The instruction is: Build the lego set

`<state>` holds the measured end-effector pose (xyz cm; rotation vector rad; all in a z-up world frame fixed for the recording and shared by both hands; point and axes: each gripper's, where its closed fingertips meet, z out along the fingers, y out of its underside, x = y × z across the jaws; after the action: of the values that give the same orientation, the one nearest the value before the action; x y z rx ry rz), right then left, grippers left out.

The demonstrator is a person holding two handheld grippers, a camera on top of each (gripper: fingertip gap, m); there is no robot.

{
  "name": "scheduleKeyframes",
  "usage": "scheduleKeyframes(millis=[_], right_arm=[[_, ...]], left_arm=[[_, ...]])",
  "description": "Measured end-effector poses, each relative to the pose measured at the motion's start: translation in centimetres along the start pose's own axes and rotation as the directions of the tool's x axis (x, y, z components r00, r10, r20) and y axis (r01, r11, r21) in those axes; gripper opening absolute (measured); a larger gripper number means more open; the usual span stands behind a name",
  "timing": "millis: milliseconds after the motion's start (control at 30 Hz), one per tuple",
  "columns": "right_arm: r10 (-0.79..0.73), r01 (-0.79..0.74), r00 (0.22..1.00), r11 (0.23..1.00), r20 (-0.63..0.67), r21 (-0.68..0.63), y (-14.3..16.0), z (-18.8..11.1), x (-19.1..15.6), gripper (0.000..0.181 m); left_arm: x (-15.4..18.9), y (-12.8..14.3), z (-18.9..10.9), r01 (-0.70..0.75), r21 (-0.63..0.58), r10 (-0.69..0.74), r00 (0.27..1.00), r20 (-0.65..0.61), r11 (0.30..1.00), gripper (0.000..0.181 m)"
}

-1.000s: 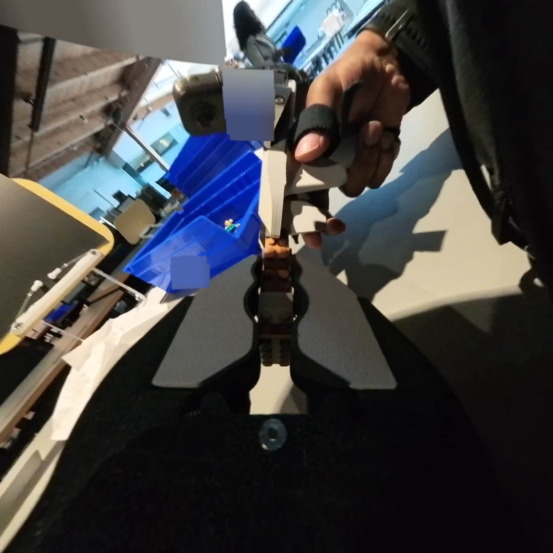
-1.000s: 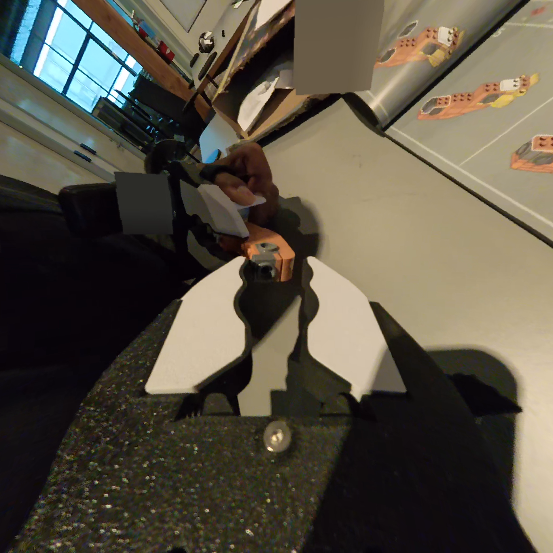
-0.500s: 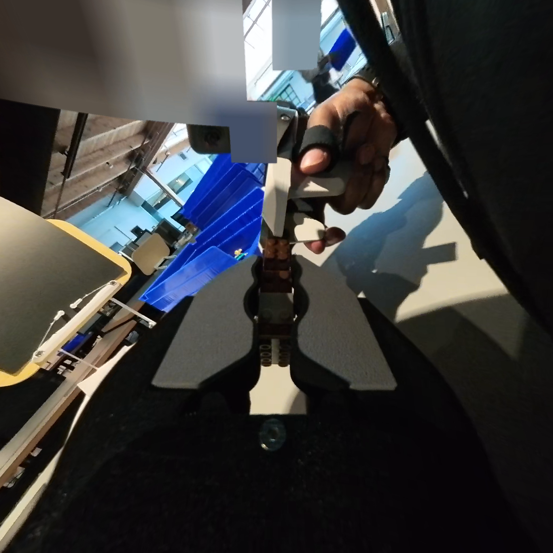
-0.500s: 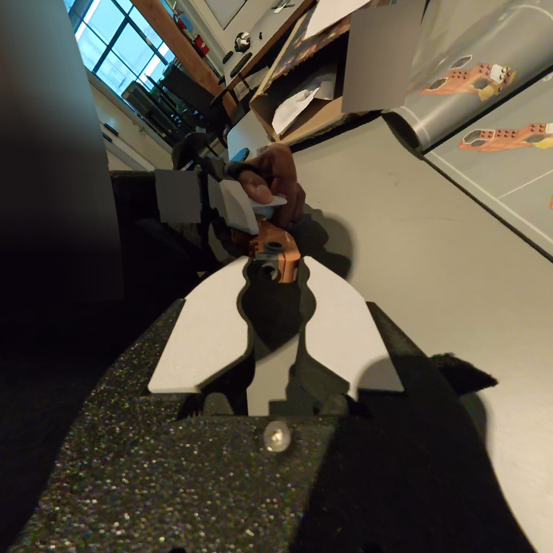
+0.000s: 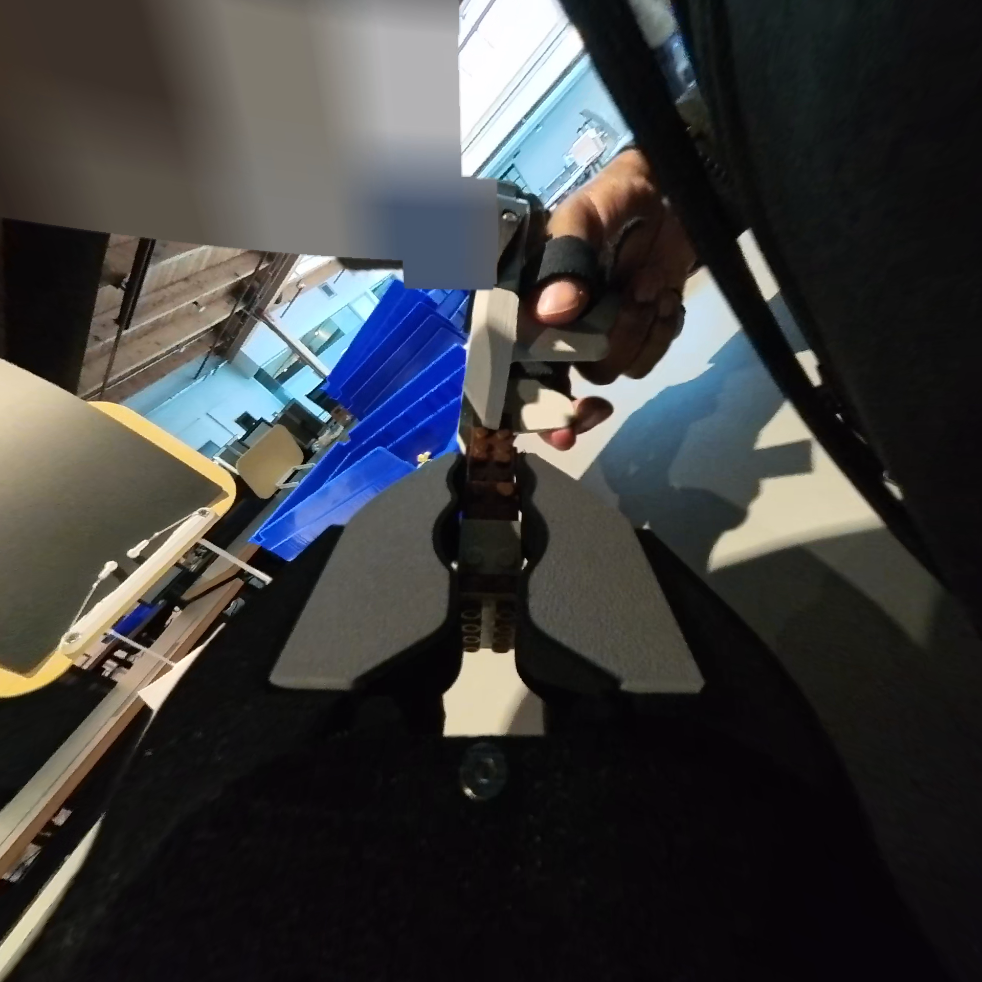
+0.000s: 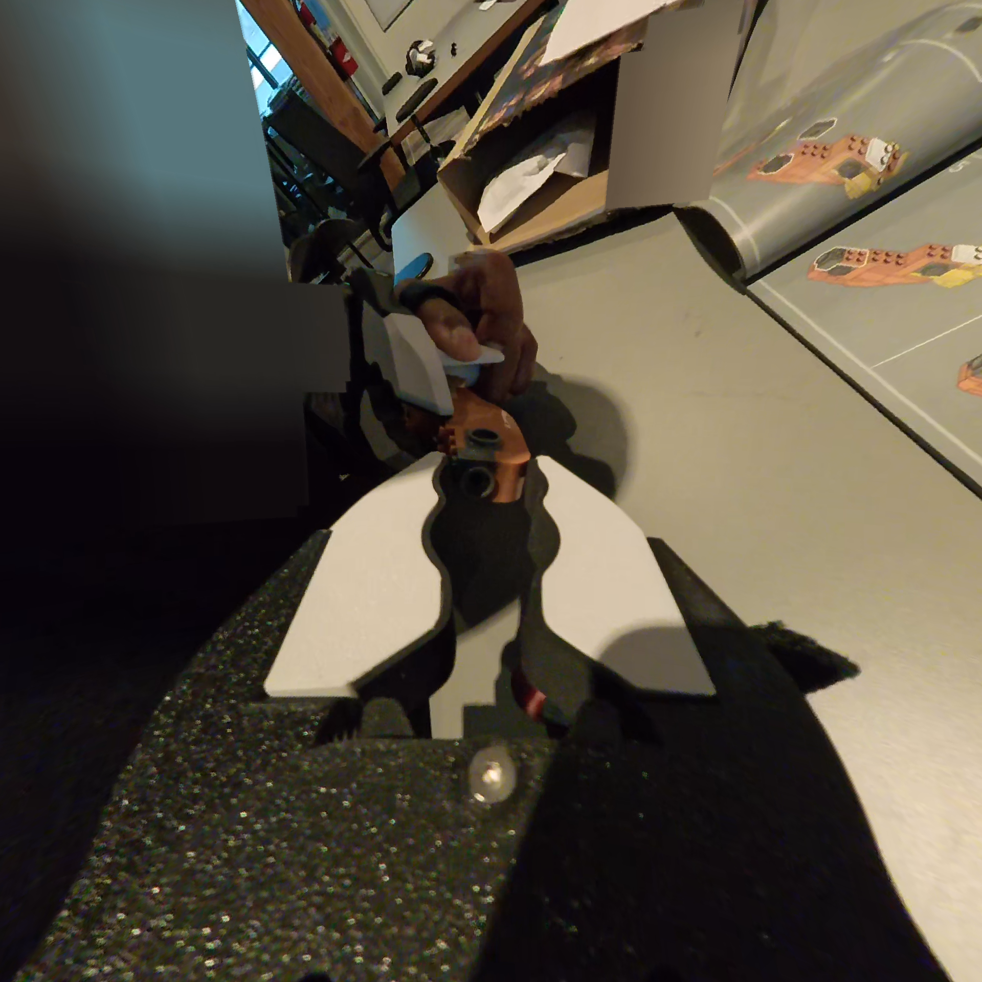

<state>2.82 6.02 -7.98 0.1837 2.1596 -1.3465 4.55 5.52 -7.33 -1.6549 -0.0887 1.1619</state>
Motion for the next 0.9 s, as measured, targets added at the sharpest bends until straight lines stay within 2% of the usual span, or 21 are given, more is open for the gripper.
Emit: scheduleKeyframes(millis=[33, 133, 167, 233, 300, 367, 433, 533, 667, 767, 900], right_arm=[[0.002, -0.002, 1.0, 1.0, -0.002, 0.016, -0.2, 0.0, 0.1, 0.027], [0.039, -0.039, 0.999, 0.998, 0.001, 0.057, -0.8, 0.0, 0.5, 0.032], [0.041, -0.041, 0.999, 0.996, -0.001, 0.074, -1.2, 0.0, 0.6, 0.045], [0.054, -0.054, 0.999, 0.992, 0.006, 0.11, -1.8, -0.2, 0.8, 0.054], [0.058, -0.059, 0.998, 0.988, 0.012, 0.14, -2.2, -0.5, 1.1, 0.058], [0.022, -0.02, 1.0, 0.987, -0.006, 0.159, -2.5, -0.9, 1.4, 0.059], [-0.067, 0.073, 0.997, 0.984, -0.044, 0.164, -2.5, -1.2, 1.9, 0.059], [-0.306, 0.326, 0.941, 0.935, -0.145, 0.138, -2.6, -1.8, 2.7, 0.057], [-0.665, 0.683, 0.72, 0.73, -0.195, 0.033, -2.2, -2.2, 2.8, 0.054], [-0.8, 0.809, 0.581, 0.588, -0.151, 0.002, -1.9, -2.0, 2.8, 0.053], [-0.846, 0.852, 0.522, 0.523, -0.108, 0.018, -2.6, -1.9, 3.6, 0.053]], left_arm=[[-0.1, 0.1, 0.0, 0.009, -0.003, -0.009, 1.0, 0.004, 1.0, 0.017], [-0.5, 0.4, 0.2, 0.109, -0.007, -0.109, 0.994, -0.006, 0.994, 0.017], [-0.8, 0.5, 0.2, 0.149, -0.009, -0.149, 0.989, -0.004, 0.989, 0.017], [-1.3, 1.0, 0.3, 0.231, -0.027, -0.231, 0.973, -0.003, 0.972, 0.017], [-1.9, 1.5, 0.4, 0.342, -0.041, -0.343, 0.939, -0.006, 0.939, 0.017], [-2.3, 2.1, 0.5, 0.483, -0.063, -0.486, 0.873, -0.034, 0.873, 0.017], [-2.8, 2.2, 0.6, 0.633, -0.075, -0.637, 0.767, -0.073, 0.77, 0.017], [-3.6, 2.1, 0.9, 0.836, -0.093, -0.837, 0.524, -0.155, 0.541, 0.018], [-4.6, 2.6, 1.3, 0.969, -0.141, -0.961, 0.172, -0.215, 0.205, 0.017], [-4.9, 3.3, 1.8, 0.983, -0.174, -0.977, 0.026, -0.213, 0.064, 0.017], [-4.7, 3.3, 2.6, 0.975, -0.217, -0.969, -0.097, -0.226, -0.047, 0.017]])
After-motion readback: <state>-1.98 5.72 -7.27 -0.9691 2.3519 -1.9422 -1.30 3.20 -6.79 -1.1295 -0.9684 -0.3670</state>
